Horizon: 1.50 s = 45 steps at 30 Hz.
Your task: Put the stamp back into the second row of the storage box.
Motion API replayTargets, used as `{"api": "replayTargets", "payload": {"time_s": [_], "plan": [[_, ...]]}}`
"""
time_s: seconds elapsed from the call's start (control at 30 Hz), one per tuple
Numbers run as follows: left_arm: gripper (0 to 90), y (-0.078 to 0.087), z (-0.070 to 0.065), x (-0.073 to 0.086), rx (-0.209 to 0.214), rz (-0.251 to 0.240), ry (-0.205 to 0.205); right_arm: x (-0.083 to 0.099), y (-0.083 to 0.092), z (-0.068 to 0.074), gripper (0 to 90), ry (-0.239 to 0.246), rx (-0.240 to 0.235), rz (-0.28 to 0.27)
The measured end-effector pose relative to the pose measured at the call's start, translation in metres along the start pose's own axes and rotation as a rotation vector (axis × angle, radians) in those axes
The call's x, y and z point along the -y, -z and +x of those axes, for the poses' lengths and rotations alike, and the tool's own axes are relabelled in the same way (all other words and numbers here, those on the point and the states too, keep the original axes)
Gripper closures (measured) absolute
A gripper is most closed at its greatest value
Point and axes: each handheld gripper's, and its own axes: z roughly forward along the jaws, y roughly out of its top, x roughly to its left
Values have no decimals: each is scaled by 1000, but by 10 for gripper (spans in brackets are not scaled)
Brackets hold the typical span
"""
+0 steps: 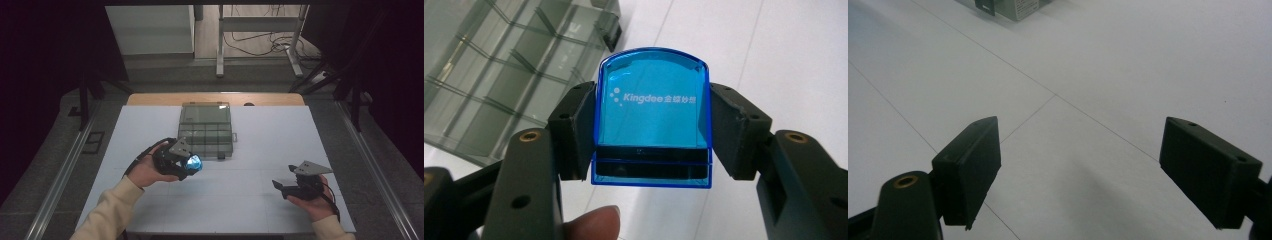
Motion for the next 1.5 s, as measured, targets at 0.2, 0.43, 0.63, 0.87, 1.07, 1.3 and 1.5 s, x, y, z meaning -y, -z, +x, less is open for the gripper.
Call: {"api": "replayTargets", "payload": {"time_s": [0.2,0.43,0.63,0.87,1.07,1.3,1.5], "plan": [[408,0,8,-6,-9,3,-4,0,0,0,170,-2,1,1],[408,0,15,-11,-24,1,-4,0,0,0,170,-2,3,2],[408,0,24,-16,-39,6,0,0,-1,0,170,-1,3,4],[408,0,34,-21,-54,9,5,0,-1,-1,170,-3,4,3],[408,-2,41,-24,-66,11,9,1,-1,0,170,-1,3,4],[407,-3,51,-30,-79,13,6,1,-1,-1,170,0,3,5],[407,-5,60,-36,-84,17,-5,1,-1,-1,170,1,3,4]]}}
